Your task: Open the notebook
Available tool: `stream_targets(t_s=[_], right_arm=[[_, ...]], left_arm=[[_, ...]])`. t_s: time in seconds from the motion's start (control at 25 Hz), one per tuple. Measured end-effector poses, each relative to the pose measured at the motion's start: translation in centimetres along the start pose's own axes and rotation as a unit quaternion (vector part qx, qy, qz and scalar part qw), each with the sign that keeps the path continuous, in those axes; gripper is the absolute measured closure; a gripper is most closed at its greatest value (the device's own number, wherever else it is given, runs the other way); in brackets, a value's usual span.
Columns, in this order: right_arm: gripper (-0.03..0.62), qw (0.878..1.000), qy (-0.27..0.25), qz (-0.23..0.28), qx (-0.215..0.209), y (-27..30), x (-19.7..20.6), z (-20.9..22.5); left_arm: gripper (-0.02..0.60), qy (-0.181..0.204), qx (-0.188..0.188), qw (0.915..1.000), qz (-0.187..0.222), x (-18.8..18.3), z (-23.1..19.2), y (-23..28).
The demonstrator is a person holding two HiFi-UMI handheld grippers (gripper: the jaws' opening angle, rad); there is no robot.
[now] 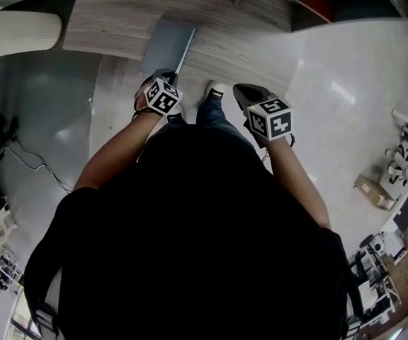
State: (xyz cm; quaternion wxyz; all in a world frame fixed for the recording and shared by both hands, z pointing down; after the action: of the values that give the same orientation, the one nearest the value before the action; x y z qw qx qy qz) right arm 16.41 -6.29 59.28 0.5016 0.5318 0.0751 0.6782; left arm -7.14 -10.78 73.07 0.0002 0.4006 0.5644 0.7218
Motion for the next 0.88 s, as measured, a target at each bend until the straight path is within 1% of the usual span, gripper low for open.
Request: stream_targets(t_s=[0.36,0.6,0.88], right_arm=[[0.594,1.000,-0.006,0.008,0.003,0.6,-0.2,-1.1],[0.594,1.000,-0.010,0.008,0.002,0.5,-0.1,-1.7],[0.594,1.000,-0.017,0.015,0.004,0.8,-0.6,-2.5]], left_arm=[[0.565,-0.011,0.007,0.9998,0.014,0.1,-1.2,-1.4],[0.566,-0.018,0.008,0.9996,0.022,-0.6,-1.6,-2.4],[0.568,-0.021,0.002,0.9992,0.035,-0.6,-2.7,-3.9]])
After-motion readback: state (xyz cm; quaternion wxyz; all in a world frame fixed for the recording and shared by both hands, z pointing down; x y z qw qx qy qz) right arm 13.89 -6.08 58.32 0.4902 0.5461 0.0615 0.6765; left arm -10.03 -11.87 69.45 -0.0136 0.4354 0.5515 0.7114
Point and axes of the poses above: the fingertips, and each gripper's own axes: y forward along the fingers, z to its right, x out of its underside, the point moved 7 cm from there along -y, backward along the fingers, and after that the axes turned 10 degrees about z, right-handed, at the moved point
